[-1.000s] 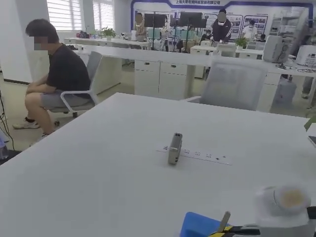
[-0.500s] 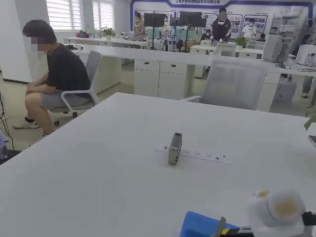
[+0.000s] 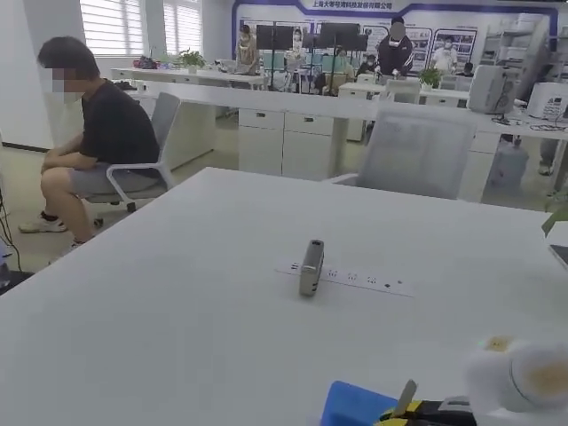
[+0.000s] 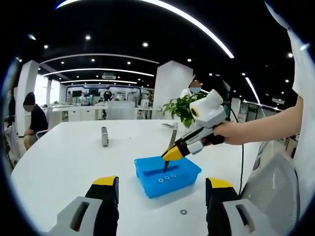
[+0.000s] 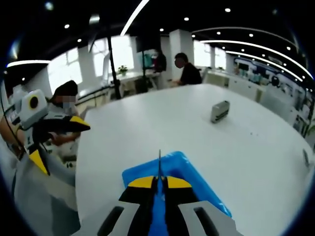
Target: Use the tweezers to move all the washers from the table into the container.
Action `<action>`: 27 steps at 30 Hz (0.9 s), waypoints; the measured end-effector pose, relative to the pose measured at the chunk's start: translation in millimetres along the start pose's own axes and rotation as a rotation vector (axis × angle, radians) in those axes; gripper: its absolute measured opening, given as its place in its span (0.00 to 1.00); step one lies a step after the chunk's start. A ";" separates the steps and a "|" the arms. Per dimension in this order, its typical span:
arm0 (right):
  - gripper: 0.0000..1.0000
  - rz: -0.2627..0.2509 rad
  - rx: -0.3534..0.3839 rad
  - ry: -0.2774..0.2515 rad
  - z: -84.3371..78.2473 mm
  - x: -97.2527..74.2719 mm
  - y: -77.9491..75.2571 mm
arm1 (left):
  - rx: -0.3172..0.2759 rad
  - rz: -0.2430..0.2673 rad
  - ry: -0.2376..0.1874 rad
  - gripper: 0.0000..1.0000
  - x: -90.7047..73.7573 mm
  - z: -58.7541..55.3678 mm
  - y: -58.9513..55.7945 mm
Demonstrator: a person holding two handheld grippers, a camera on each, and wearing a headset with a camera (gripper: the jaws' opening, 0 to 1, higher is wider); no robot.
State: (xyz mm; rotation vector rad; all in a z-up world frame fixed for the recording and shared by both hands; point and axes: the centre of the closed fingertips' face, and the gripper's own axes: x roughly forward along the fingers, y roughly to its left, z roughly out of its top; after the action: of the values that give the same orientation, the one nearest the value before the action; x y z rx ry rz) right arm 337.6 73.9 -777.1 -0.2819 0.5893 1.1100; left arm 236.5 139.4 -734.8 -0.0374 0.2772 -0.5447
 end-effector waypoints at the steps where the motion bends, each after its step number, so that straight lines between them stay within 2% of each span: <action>1: 0.04 0.003 0.001 -0.010 2.7 -1.9 1.3 | -0.001 0.001 0.000 0.72 0.0 0.0 0.2; 13: 0.04 0.049 -0.006 -0.057 18.0 -22.8 26.5 | 0.004 -0.003 0.005 0.72 0.6 -0.5 -0.9; 20: 0.03 0.066 0.014 -0.052 12.5 -21.9 31.8 | 0.003 -0.008 0.007 0.72 1.2 -0.3 -1.2; 24: 0.04 0.102 0.008 -0.043 9.7 -19.0 41.8 | 0.002 -0.007 0.007 0.72 1.3 -0.3 -0.5; 27: 0.04 0.133 0.003 -0.017 3.6 -14.8 53.9 | 0.003 -0.008 0.007 0.72 1.4 -0.3 -0.2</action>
State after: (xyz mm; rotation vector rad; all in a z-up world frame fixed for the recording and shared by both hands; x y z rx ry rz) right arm 285.6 87.7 -761.7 -0.2327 0.6015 1.2384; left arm 237.4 138.6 -735.5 -0.0340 0.2835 -0.5528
